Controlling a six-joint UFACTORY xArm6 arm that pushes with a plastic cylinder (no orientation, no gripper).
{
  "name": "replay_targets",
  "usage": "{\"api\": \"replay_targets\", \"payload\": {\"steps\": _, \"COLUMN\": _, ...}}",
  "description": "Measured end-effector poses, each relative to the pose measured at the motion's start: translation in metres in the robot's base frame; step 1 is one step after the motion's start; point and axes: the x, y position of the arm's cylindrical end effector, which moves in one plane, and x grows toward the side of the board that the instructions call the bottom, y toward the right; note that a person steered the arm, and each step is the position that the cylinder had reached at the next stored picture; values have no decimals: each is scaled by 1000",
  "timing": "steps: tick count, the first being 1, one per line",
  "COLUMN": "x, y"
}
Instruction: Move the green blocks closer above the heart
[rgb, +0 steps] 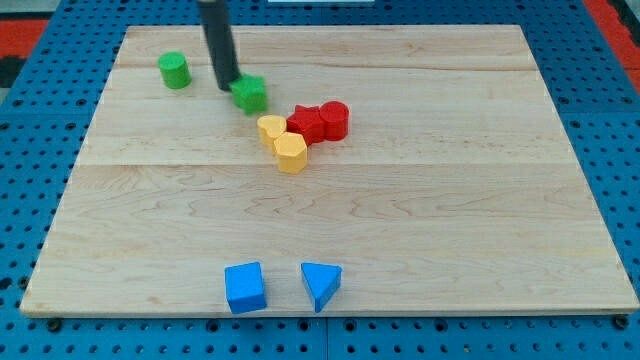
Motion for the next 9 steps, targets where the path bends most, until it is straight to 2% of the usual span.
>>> {"api": "replay_targets", "payload": {"steps": 1, "x": -26, "y": 5}}
{"api": "replay_targets", "payload": {"steps": 2, "x": -60, "y": -23}}
{"api": "replay_targets", "payload": {"steps": 3, "x": -90, "y": -90}}
{"api": "replay_targets", "payload": {"steps": 4, "x": -73, "y": -123}}
{"api": "replay_targets", "payload": {"steps": 5, "x": -17, "y": -96}}
{"api": "replay_targets", "payload": {"steps": 6, "x": 15, "y": -74}}
{"api": "replay_targets", "payload": {"steps": 7, "x": 13, "y": -139}}
{"api": "replay_targets", "payload": {"steps": 8, "x": 45, "y": -61}}
{"api": "replay_targets", "payload": {"steps": 9, "x": 79, "y": -24}}
